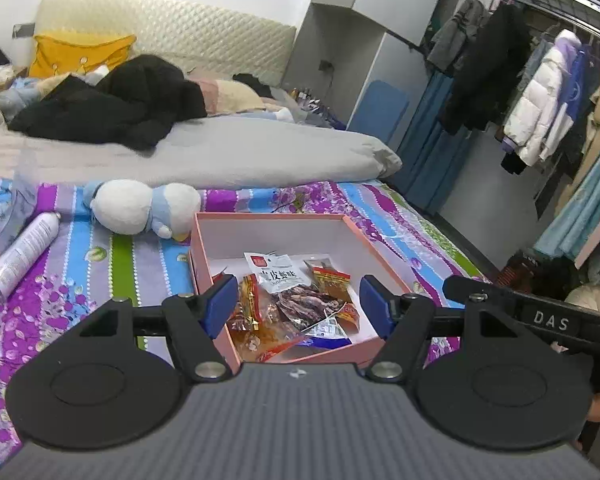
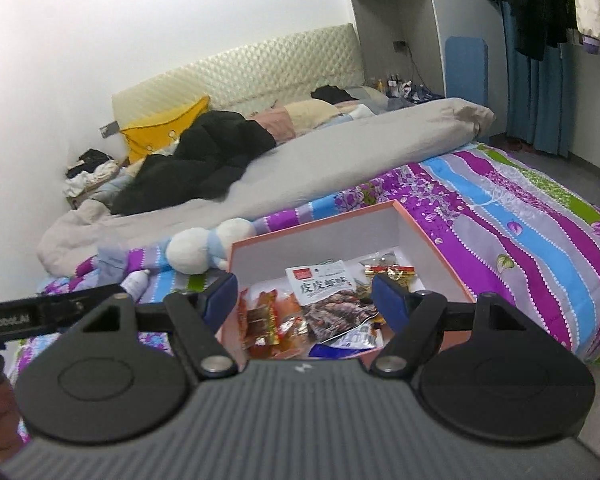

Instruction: Organize snacks

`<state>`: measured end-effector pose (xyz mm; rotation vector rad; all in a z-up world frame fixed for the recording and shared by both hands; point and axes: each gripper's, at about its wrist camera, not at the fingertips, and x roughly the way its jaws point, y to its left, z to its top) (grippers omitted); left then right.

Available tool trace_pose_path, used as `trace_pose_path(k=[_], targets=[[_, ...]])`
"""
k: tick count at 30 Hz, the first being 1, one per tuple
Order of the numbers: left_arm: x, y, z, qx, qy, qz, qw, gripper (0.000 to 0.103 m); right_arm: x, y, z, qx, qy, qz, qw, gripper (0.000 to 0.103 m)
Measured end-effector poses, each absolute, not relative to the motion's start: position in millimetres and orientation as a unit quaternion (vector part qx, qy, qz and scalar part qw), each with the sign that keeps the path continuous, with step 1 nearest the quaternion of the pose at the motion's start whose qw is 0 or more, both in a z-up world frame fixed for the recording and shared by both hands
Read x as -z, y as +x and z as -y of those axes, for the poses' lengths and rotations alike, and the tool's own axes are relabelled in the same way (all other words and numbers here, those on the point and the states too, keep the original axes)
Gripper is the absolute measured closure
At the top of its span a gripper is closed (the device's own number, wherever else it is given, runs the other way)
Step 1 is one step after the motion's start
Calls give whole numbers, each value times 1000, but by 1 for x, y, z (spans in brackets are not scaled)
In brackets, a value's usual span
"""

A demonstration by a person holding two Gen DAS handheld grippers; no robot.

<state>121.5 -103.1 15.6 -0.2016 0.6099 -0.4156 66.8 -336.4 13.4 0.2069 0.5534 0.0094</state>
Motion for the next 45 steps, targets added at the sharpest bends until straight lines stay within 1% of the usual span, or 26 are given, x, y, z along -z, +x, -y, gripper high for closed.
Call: trace_pose_path(k=[9,12,15,18,20,21,22,23,24,27,28,29,38,45], targets=[[-43,67,92,207,-71,-270,938,30,-27,14,322,-14,98,-254,962,27],[-48,50,90,207,-68,-261,941,25,-27,2,319,-19,100,-251,963,27],[-50,36,89,201,-68,-254,944,17,-26,-12,317,-19,93,-252,963,27],[-54,24,87,202,-72,-258,942,16,-23,-22,319,-26,89,-258,962,27],[-57,18,82,201,-83,-256,942,12,-23,-28,323,-20,89,-256,962,27],[-58,14,80,202,-86,-254,942,9,-23,-31,325,-13,87,-251,964,25],[-58,11,78,202,-85,-251,943,6,-24,-35,327,-9,86,-245,966,20],[-59,7,77,199,-81,-250,944,4,-24,-38,329,-5,86,-238,967,17],[-59,5,76,194,-77,-251,945,2,-24,-40,331,-1,88,-234,968,17],[-58,-2,74,185,-73,-258,945,1,-23,-42,335,-2,97,-234,967,15],[-57,-3,73,184,-73,-260,945,0,-22,-42,335,-5,96,-235,967,9],[-57,-5,73,184,-70,-261,945,0,-21,-42,334,-6,94,-236,967,0],[-49,-3,85,176,-34,-270,946,0,-16,-42,323,-5,86,-238,967,0],[-49,2,90,174,-30,-279,944,0,-12,-42,323,-1,88,-240,967,0]])
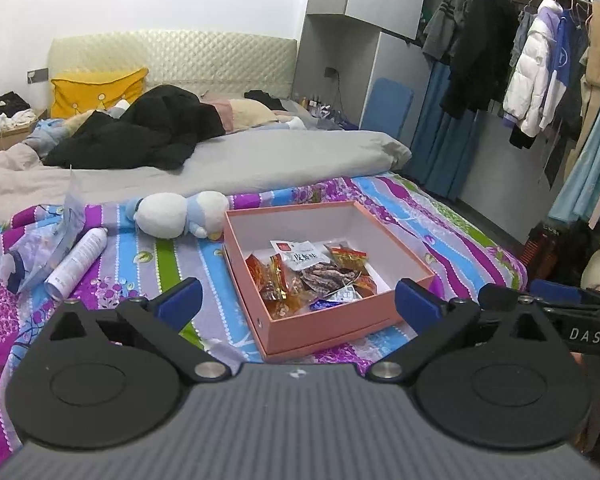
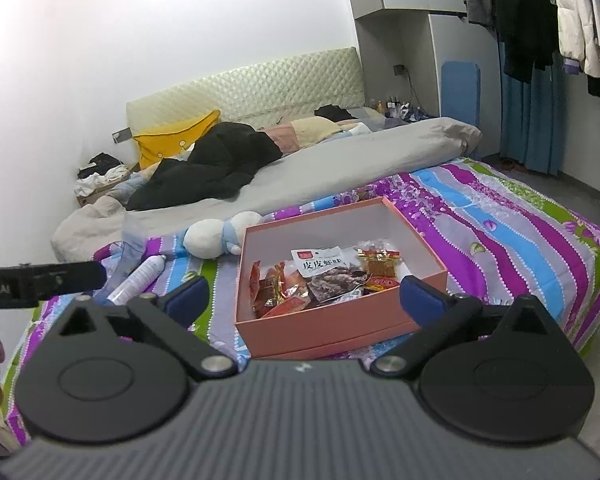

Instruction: Organize snacks

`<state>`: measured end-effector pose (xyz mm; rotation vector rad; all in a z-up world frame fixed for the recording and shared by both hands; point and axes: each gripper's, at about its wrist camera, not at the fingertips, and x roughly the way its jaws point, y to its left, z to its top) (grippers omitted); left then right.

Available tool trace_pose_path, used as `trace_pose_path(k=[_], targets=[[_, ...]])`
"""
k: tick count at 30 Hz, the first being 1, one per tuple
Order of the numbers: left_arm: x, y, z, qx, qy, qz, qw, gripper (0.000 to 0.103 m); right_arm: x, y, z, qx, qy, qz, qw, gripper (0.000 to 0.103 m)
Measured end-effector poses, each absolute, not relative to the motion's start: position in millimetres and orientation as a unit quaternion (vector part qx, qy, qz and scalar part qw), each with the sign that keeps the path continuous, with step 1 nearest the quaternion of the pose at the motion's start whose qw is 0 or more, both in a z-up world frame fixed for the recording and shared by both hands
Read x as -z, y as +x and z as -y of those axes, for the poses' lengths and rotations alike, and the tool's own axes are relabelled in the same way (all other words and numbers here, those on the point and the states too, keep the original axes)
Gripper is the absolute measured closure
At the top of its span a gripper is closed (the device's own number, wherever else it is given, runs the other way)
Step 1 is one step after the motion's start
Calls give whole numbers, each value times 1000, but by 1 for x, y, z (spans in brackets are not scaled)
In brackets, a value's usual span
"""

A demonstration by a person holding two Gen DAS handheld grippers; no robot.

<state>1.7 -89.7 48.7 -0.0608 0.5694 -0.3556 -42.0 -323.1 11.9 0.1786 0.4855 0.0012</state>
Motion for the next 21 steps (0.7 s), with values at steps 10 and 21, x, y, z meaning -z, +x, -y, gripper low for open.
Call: trace_pose_path(k=[10,21], targets=[[-51,3,90,171,-32,-278,945,0,-12,-44,321,7,84,-240,967,0],[-49,9,88,161,-36,-290,943,0,-12,-41,318,7,85,-243,966,0]])
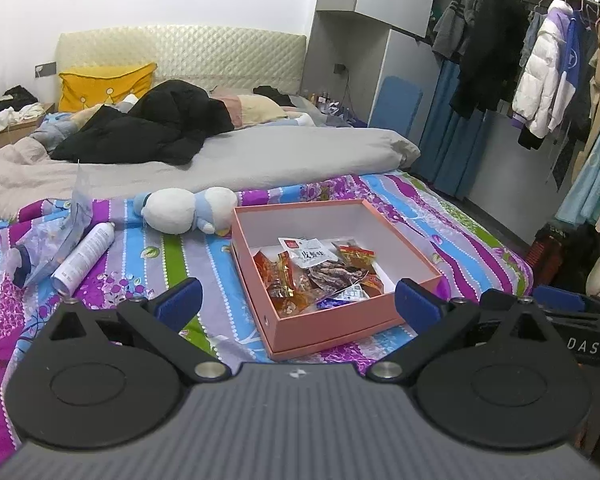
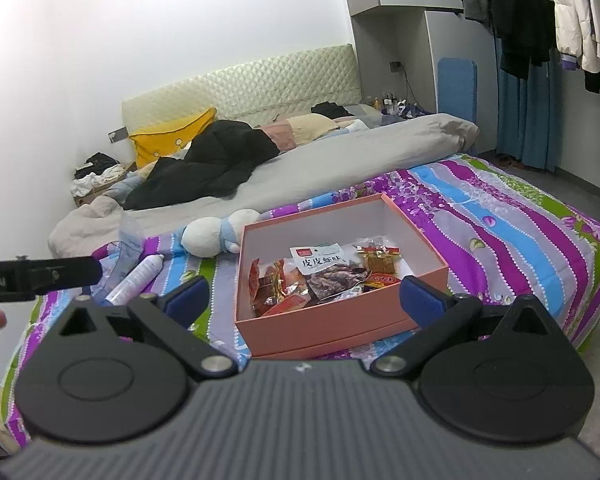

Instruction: Organize snacks

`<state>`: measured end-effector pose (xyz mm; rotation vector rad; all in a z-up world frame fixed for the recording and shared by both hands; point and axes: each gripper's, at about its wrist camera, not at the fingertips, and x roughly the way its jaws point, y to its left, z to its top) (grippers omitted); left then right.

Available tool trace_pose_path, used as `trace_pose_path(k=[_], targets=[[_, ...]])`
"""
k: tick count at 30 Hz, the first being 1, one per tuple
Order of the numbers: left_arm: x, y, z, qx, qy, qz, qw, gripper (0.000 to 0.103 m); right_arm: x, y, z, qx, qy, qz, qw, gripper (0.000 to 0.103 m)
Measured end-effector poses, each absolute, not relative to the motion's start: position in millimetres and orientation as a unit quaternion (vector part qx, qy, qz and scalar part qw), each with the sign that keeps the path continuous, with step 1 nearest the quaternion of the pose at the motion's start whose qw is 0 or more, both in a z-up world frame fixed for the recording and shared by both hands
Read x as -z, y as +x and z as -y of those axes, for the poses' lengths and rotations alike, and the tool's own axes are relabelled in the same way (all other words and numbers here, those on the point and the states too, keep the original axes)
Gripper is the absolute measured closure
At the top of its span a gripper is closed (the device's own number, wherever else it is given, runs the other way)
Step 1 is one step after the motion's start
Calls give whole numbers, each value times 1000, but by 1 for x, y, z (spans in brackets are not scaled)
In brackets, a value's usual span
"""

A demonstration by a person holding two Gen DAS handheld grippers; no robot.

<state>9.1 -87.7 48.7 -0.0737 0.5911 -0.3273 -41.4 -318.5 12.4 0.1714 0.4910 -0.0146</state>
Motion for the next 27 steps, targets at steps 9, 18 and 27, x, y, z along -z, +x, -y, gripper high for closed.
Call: trace_pose_path(k=[9,18,27], targets=[[-50,11,89,164,-38,-293,941,0,-16,-42,317,14,83,-236,968,0],[-50,11,91,169,-37,-291,941,0,-15,-40,316,19,83,-239,967,0],[-49,13,91,158,-42,-294,942,0,-12,-39,316,21,83,-240,967,0]])
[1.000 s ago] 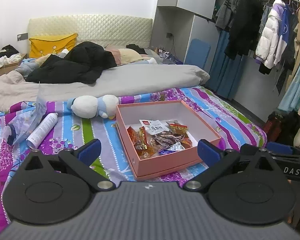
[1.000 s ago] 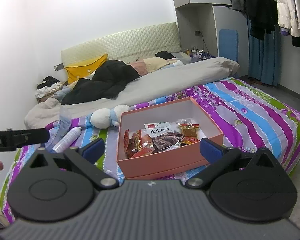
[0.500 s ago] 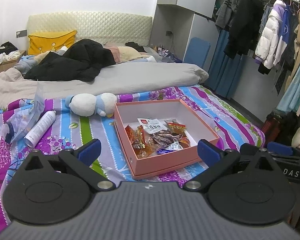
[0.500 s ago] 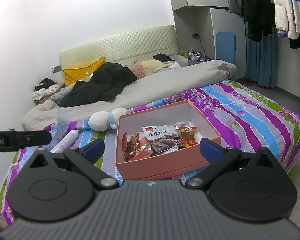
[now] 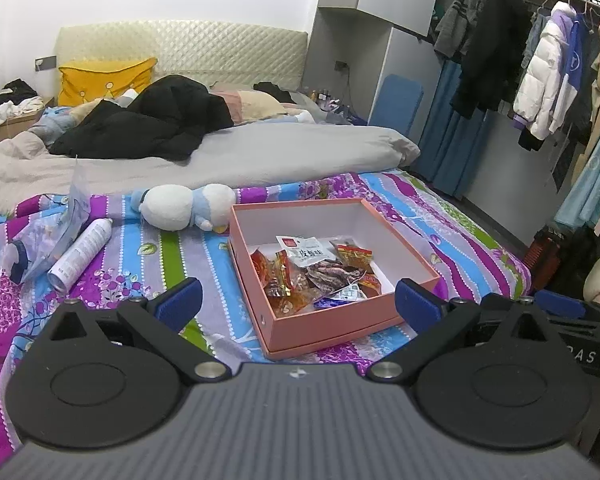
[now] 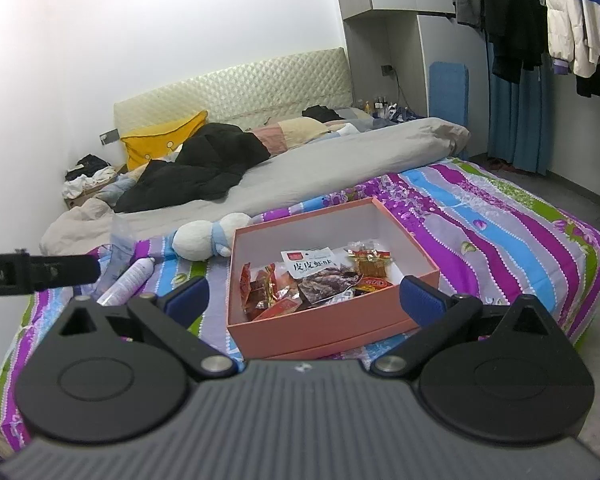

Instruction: Organize snacks

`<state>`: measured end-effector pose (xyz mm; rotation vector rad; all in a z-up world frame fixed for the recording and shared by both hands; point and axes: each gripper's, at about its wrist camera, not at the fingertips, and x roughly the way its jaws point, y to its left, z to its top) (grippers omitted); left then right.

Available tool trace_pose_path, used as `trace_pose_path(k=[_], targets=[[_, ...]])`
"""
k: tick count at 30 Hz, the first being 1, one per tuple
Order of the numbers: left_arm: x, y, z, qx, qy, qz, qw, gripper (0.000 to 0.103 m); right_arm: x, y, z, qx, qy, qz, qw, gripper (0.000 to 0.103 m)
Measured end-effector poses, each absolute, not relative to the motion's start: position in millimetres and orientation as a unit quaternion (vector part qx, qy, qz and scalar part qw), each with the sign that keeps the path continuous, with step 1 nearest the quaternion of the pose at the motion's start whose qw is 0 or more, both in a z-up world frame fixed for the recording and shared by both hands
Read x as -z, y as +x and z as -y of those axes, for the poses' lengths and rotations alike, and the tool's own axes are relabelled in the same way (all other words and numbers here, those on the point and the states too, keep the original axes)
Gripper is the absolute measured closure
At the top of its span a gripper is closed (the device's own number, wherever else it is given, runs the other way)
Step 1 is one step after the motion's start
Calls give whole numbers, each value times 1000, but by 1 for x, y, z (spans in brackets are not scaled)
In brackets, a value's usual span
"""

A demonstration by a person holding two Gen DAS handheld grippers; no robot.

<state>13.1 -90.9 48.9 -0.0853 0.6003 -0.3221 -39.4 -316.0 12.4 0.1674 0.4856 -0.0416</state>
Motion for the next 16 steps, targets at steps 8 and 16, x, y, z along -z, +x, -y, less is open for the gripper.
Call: trace_pose_path(k=[8,16], targets=[[-49,13,89,155,-48,-293,942,0,-13,-41,316,21,84,-236,968,0],[-51,10,93,158,-49,-291,942,0,-12,-41,317,20,89,-238,967,0]])
